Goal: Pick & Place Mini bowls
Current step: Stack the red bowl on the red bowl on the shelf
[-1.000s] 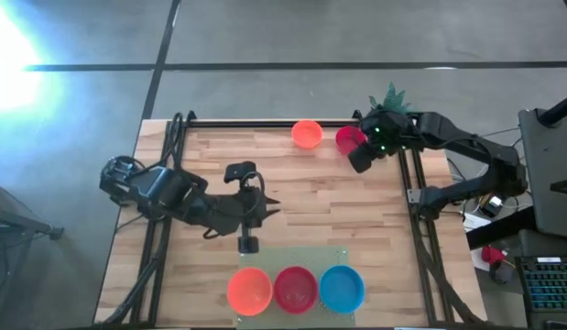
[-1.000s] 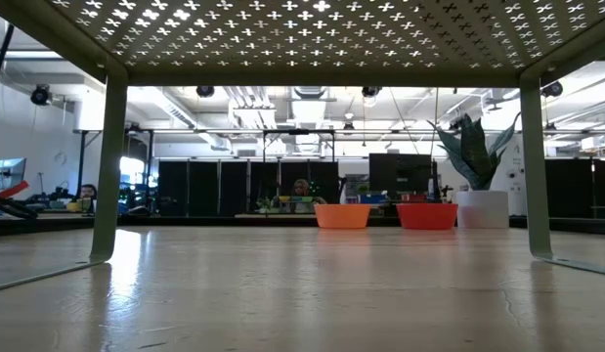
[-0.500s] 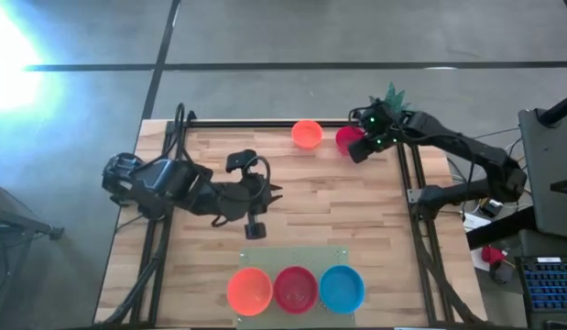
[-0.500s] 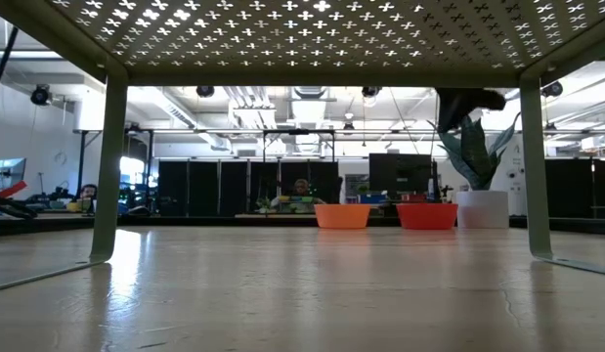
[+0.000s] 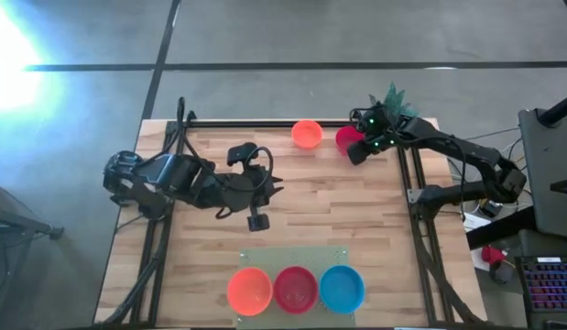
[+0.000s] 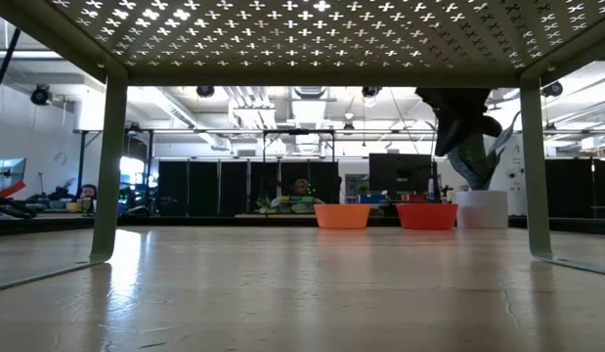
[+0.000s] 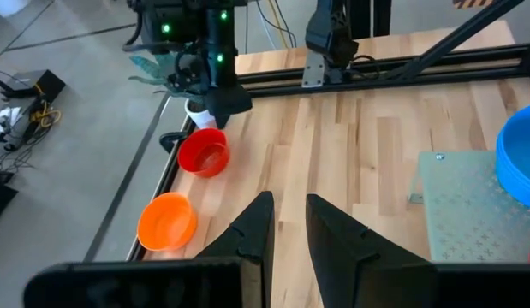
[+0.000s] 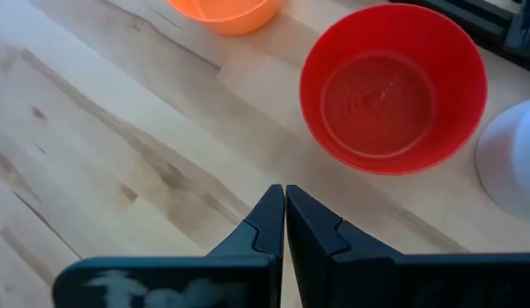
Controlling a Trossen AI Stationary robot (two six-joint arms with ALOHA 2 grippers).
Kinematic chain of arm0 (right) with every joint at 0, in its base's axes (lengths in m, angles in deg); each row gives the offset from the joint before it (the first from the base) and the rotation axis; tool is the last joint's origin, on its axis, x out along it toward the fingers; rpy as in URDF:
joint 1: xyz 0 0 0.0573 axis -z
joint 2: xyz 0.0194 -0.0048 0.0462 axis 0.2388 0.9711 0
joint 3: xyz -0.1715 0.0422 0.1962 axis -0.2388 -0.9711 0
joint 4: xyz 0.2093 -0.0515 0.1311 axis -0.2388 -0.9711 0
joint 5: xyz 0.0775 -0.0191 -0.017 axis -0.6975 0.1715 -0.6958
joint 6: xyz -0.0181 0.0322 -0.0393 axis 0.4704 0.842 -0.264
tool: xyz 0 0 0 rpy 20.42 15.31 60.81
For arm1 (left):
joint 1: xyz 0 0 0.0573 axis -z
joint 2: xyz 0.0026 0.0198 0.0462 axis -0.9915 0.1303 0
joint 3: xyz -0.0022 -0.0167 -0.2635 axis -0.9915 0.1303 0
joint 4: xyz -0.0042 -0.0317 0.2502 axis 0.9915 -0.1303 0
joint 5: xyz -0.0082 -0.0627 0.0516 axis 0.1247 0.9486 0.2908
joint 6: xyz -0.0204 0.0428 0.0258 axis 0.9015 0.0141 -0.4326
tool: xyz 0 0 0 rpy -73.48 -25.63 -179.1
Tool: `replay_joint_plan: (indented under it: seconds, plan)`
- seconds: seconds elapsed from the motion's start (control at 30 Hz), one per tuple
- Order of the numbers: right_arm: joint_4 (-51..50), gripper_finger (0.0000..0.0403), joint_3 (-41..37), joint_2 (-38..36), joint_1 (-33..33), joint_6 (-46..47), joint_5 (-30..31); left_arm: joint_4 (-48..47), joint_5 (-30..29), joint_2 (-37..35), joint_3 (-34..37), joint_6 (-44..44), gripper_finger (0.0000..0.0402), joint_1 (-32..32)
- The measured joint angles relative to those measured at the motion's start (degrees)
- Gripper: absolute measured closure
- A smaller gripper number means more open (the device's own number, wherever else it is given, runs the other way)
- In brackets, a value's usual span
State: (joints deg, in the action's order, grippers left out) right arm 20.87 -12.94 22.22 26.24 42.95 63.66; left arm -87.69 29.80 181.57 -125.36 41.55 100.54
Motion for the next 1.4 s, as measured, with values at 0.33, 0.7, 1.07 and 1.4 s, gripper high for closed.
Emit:
replay_joint_plan:
  seconds: [0.33,0.7,1.07,1.4]
  plan:
    - [-1.16,0.0390,1.91,6.70,-0.13,-0.69,-0.05,0.00,0.01,-0.10,0.00,-0.81,0.0338,-0.32]
    - [-2.29,0.0390,3.44,10.84,-0.73,2.88,0.23,-0.02,0.03,-0.11,0.00,-0.54,0.0338,-0.34]
    - [-2.16,0.0390,3.39,12.09,-0.81,-0.65,0.25,-0.01,0.03,-0.11,0.00,-0.30,0.0338,-0.34]
    - [-2.30,0.0390,3.39,12.05,-0.81,0.19,-1.54,-0.02,0.06,-0.11,0.00,-0.26,0.0338,-0.34]
